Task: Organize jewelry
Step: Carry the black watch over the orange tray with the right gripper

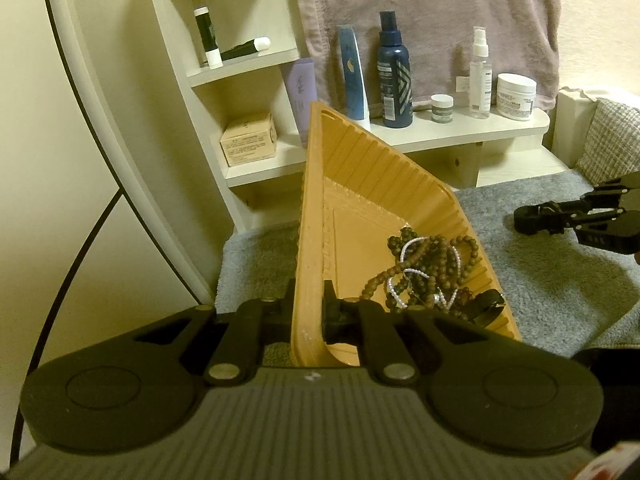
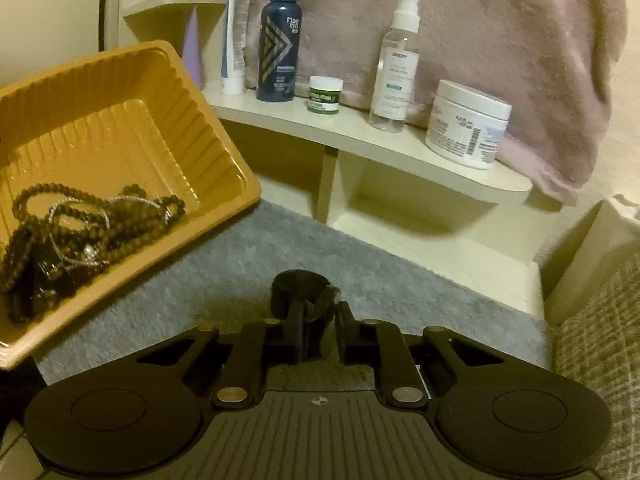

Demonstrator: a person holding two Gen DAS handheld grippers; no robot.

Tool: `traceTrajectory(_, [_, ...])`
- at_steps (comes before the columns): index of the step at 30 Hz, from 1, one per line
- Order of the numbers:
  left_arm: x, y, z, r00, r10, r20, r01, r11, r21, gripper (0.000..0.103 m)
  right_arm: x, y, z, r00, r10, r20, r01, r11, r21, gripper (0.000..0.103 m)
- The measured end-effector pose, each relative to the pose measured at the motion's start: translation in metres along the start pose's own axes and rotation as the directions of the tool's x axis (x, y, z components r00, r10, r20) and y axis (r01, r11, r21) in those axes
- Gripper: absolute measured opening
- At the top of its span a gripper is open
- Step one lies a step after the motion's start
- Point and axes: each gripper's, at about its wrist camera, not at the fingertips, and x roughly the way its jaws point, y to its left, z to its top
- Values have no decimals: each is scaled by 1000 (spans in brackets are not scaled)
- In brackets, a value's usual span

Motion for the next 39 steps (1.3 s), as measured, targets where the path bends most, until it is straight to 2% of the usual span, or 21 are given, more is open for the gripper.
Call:
traceTrajectory(8, [0,0,0,1000,0,1,0,1000,0,8,-18,7,-1,998,-51,45,52,998,-30,13])
traceTrajectory(13, [0,0,0,1000,0,1,0,1000,0,8,-31,11,5,996,-49,74,51,998,-30,13])
traceTrajectory(31, [0,0,0,1000,1,2,-1,1000,0,8,-46,37,31,990,30,138,-24,999,-42,13])
traceTrajectory(39, [-1,0,-1,1000,-1,2,1,1000,-5,8,-48,48,45,983,85,160,-83,996,-16,13])
